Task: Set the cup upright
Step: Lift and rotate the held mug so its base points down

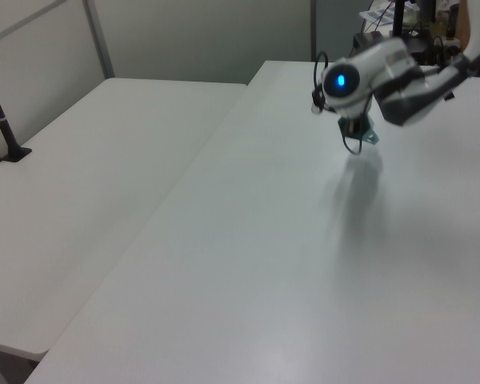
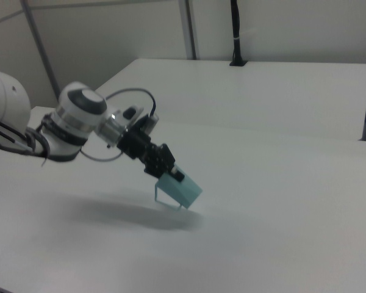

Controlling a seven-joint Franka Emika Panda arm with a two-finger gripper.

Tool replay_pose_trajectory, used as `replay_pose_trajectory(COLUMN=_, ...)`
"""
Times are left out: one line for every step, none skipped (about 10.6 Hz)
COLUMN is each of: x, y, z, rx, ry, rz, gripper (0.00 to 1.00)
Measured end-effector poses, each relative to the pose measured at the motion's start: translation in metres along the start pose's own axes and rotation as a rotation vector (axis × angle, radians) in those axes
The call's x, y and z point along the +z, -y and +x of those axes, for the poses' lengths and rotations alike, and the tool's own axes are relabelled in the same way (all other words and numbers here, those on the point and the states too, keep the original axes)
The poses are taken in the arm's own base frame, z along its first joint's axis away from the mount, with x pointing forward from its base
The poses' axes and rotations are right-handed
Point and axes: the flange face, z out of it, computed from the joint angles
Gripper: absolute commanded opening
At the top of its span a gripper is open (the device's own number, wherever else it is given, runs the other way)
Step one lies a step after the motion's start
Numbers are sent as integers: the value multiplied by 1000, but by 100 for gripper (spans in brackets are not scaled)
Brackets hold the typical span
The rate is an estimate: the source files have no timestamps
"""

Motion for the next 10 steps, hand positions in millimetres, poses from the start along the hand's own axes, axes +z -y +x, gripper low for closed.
replay_pose_trajectory(x=-12, y=-19, z=4, rx=43, ry=12, rz=54, gripper=0)
replay_pose_trajectory(x=-23, y=-30, z=3, rx=84, ry=28, rz=110, gripper=0)
replay_pose_trajectory(x=-34, y=-38, z=2, rx=126, ry=46, rz=187, gripper=0)
replay_pose_trajectory(x=-43, y=-43, z=1, rx=166, ry=59, rz=271, gripper=0)
replay_pose_trajectory(x=-49, y=-47, z=1, rx=194, ry=79, rz=348, gripper=0)
replay_pose_trajectory(x=-52, y=-48, z=0, rx=208, ry=103, rz=410, gripper=0)
replay_pose_trajectory(x=-54, y=-47, z=1, rx=217, ry=125, rz=482, gripper=0)
replay_pose_trajectory(x=-58, y=-45, z=3, rx=235, ry=131, rz=557, gripper=0)
replay_pose_trajectory(x=-59, y=-45, z=5, rx=252, ry=135, rz=599, gripper=0)
replay_pose_trajectory(x=-58, y=-43, z=7, rx=268, ry=139, rz=664, gripper=0)
